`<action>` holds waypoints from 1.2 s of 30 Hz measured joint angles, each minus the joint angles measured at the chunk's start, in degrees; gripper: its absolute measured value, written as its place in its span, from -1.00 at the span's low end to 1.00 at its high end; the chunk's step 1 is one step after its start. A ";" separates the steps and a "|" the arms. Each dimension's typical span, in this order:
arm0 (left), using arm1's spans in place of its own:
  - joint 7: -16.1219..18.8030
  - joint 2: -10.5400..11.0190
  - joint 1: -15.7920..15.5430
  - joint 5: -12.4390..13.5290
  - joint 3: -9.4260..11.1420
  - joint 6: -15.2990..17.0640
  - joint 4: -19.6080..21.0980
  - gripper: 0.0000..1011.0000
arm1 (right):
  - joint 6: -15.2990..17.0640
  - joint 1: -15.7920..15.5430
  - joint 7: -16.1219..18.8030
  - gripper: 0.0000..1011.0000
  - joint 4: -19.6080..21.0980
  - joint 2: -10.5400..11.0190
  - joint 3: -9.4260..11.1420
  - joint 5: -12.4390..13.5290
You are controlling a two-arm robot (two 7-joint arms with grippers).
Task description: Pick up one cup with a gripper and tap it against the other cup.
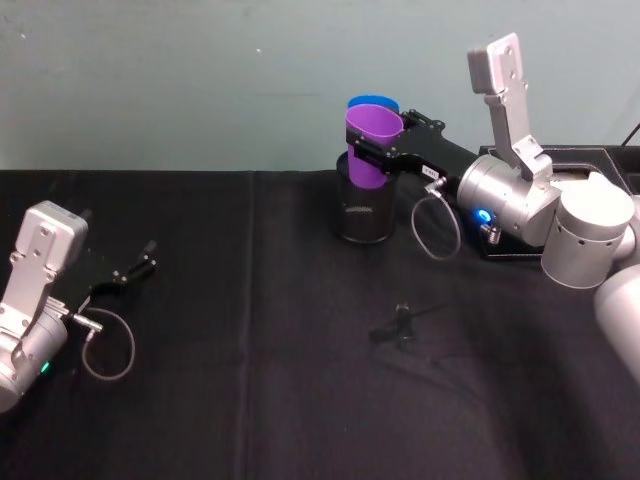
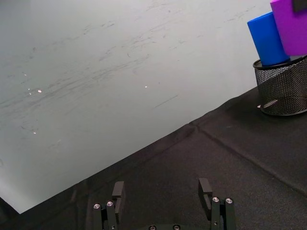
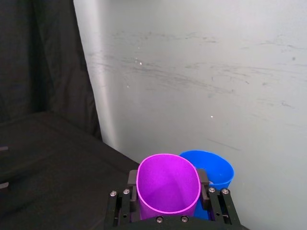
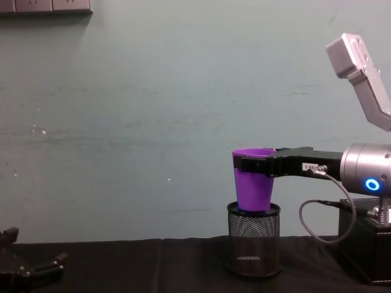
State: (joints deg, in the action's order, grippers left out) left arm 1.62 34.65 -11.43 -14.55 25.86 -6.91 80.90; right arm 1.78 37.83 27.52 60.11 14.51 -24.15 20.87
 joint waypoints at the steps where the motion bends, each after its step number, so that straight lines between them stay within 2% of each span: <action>1: 0.00 0.00 0.00 0.00 0.00 0.00 0.00 0.98 | -0.08 0.23 0.07 0.43 -0.28 -0.12 0.06 -0.05; 36: 0.00 0.00 0.00 0.00 0.00 0.00 0.00 0.98 | -0.41 1.54 0.80 0.43 -1.52 -0.99 0.45 -0.60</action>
State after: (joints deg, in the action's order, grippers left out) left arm 1.62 34.64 -11.43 -14.55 25.86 -6.91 80.90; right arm 1.37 39.37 28.32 58.59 13.52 -23.70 20.27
